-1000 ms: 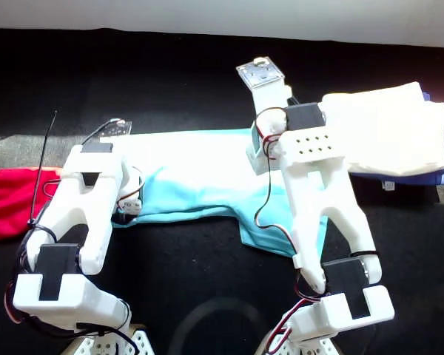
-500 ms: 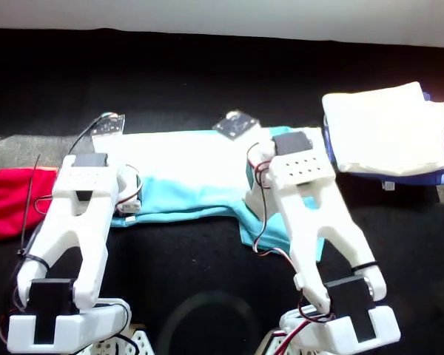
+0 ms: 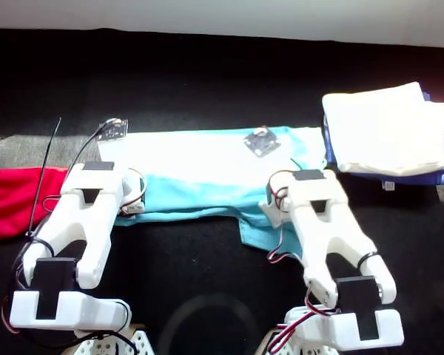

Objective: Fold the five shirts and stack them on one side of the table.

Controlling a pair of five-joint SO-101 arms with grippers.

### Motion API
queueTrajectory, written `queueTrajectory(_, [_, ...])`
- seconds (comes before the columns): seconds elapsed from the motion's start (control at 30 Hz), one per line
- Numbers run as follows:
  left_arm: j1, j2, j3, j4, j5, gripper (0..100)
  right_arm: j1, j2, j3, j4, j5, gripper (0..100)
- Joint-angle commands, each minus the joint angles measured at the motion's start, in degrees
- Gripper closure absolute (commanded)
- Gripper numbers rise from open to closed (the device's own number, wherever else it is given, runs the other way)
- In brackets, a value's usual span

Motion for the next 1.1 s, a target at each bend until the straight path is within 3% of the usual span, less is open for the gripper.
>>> queueTrajectory(0.0, [0.48, 0.57, -1.27, 0.0, 0.18, 99, 3.65, 1.63, -2.15, 0.22, 0.79, 98.5])
queueTrajectory(0.27, [0.48, 0.66, -1.27, 0.0, 0.18, 99, -5.58, -6.64, -6.11, 15.43, 0.62, 99.0])
queueTrajectory(0.57, [0.48, 0.66, -1.27, 0.0, 0.18, 99, -15.78, -19.12, -4.88, 22.02, 0.62, 97.5])
queueTrajectory(0.73, [0.48, 0.66, -1.27, 0.0, 0.18, 99, -15.78, -13.49, -0.48, 17.45, 0.62, 86.1])
queueTrajectory(1.07, [0.48, 0.66, -1.27, 0.0, 0.18, 99, -13.93, -0.04, -0.57, 9.45, 0.62, 86.4])
